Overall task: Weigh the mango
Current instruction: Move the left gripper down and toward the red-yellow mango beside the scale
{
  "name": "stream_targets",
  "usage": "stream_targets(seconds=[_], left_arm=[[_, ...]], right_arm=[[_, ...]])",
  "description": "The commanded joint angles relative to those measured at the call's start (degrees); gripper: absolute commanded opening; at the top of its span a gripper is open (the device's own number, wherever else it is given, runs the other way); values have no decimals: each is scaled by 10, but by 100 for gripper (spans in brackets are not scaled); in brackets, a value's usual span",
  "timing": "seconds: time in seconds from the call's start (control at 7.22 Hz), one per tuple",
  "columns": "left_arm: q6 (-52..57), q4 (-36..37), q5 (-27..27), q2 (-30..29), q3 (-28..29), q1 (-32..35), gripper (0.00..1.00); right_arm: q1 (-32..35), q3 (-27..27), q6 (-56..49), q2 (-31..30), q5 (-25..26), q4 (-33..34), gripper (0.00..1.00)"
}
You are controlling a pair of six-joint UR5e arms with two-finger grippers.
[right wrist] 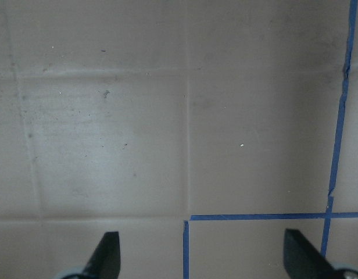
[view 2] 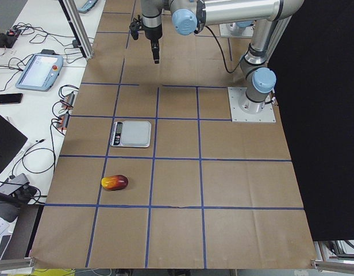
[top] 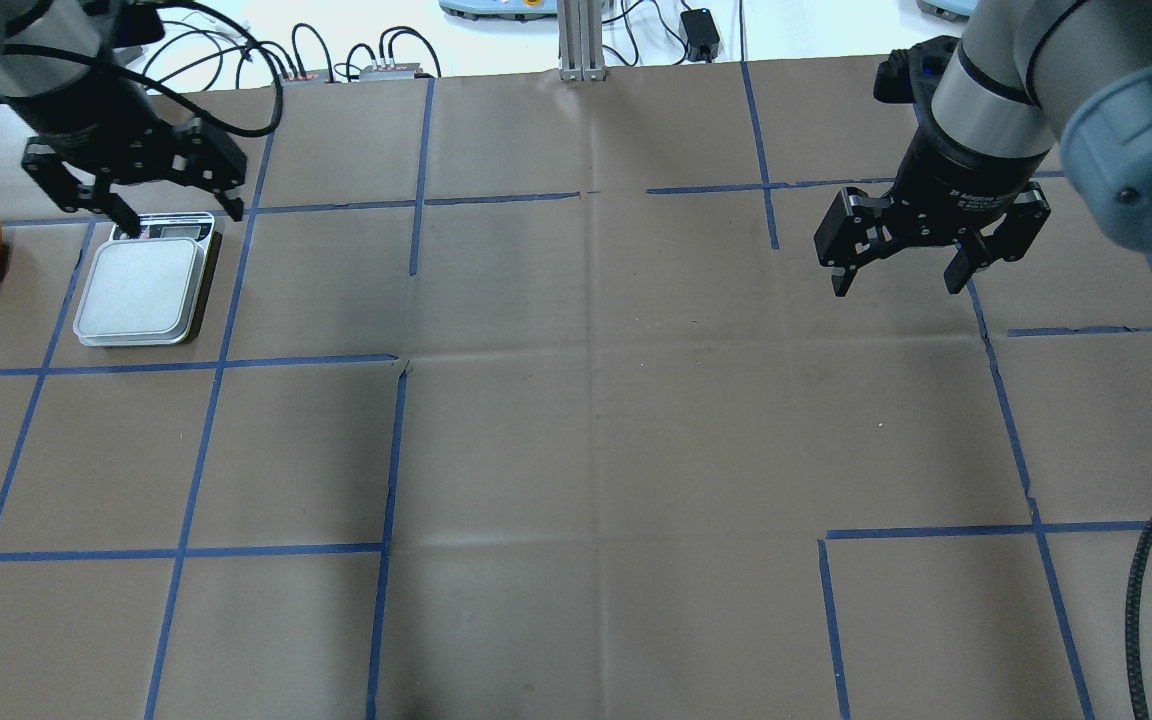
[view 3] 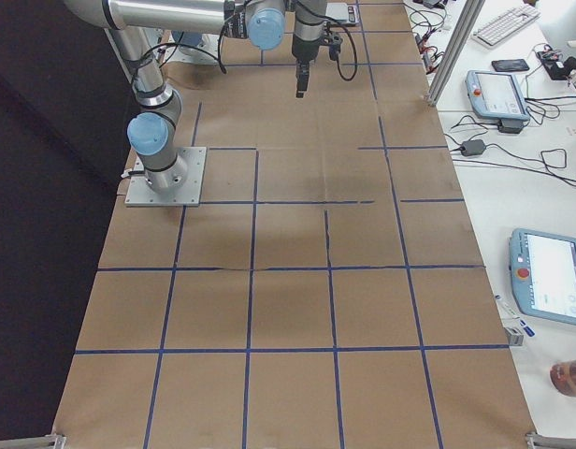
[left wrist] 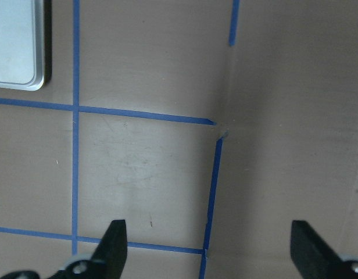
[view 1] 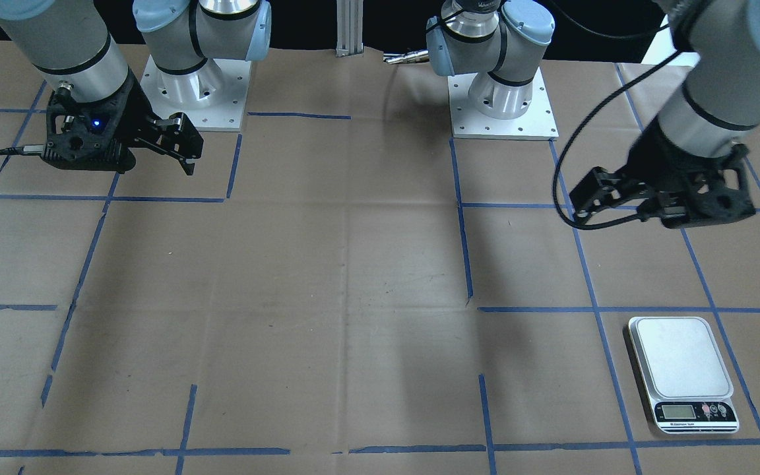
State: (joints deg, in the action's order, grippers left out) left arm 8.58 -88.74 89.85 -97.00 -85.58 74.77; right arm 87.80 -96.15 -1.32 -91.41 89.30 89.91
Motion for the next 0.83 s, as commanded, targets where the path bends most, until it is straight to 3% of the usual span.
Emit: stream_targets(seconds=[0.0, 0.14, 0.69], left_arm=[[154, 36, 0, -71, 56, -143, 100], [186, 44, 0, -131, 108, -185, 100], [245, 13, 2, -420, 463, -252, 100]], right_arm=[[0, 0, 0, 0, 0, 0, 100], [0, 0, 0, 0, 0, 0, 100], [0, 0, 0, 0, 0, 0, 100]])
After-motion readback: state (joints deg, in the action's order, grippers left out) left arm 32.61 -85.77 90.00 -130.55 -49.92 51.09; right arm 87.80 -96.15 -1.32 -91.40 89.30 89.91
